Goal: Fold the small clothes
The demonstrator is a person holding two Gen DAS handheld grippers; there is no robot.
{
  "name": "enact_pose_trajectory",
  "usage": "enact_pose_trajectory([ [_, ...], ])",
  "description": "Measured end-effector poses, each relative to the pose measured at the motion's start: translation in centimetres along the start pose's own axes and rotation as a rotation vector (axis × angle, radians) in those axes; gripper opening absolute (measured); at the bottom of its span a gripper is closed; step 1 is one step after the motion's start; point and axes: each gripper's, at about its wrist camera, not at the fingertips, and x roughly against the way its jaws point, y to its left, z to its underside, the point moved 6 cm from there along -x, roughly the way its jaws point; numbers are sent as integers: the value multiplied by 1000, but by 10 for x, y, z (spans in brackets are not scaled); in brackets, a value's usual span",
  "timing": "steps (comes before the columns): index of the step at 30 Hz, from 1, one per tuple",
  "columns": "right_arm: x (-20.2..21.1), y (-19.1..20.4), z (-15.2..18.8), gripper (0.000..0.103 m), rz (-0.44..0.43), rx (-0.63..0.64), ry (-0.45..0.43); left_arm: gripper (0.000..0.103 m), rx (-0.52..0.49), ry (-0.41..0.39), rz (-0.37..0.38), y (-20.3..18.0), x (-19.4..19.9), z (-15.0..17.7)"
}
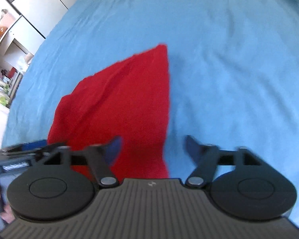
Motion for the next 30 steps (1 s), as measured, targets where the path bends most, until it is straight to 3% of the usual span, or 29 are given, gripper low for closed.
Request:
enact_pose_trajectory([
  [5,8,-4,4,103,42,108,-55,88,-17,-22,-88,21,-8,14],
  [10,-16,-19,24,103,87,205,-98,95,0,-85,-80,35,-17,37],
  [13,-25,-29,35,103,52,215,-145,103,17,-133,-84,40,-22,42],
  [18,-22,-30,42,103,34,251,-219,103,39,-183,-78,41,-20,41],
  [23,26,-15,39,103,20,240,-300,97,20,-269,-115,26,37,28],
  [30,170,29,56,103,79,212,-372,103,33,-378,-121,-10,182,31],
])
